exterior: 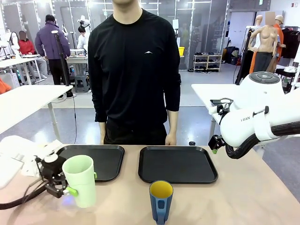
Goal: Sort and store the cups by type.
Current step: Pick up the Reusable plastic cup, then place the picked Reusable plastic cup into the Flat Tray indicated by the person.
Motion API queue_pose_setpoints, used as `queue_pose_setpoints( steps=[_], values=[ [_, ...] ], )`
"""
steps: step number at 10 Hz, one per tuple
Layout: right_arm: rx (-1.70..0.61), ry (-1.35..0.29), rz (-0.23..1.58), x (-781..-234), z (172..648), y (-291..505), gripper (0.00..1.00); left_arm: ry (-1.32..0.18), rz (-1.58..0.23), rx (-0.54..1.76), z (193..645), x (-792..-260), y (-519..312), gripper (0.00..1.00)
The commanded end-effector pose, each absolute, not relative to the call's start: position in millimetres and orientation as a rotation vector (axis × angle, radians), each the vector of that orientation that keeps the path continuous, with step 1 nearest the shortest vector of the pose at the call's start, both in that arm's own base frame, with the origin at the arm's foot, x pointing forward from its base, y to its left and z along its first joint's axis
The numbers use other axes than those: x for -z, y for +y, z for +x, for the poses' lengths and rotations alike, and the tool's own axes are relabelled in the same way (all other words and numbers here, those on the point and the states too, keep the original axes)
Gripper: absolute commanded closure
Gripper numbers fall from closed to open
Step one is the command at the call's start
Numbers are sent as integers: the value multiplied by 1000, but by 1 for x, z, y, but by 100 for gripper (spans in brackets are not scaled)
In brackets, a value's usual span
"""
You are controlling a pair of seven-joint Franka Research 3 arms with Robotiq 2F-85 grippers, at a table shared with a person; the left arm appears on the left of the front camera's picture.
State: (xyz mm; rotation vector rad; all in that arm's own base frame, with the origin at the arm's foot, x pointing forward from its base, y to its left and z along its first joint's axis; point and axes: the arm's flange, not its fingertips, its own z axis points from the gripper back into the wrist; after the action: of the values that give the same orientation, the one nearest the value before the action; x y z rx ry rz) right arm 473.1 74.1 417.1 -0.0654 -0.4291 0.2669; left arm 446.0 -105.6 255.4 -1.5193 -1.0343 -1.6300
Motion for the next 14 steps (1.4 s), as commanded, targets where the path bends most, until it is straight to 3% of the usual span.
queue_pose_setpoints(
  steps=[1, 14],
  values=[
    [-265, -430, -65, -417, 473, 73, 0, -1074, -1498, 1596, 432, -284, -89, 73],
    [-265, -430, -65, -417, 473, 73, 0, -1067, -1476, 1589, 442, -294, -79, 73]
  ],
)
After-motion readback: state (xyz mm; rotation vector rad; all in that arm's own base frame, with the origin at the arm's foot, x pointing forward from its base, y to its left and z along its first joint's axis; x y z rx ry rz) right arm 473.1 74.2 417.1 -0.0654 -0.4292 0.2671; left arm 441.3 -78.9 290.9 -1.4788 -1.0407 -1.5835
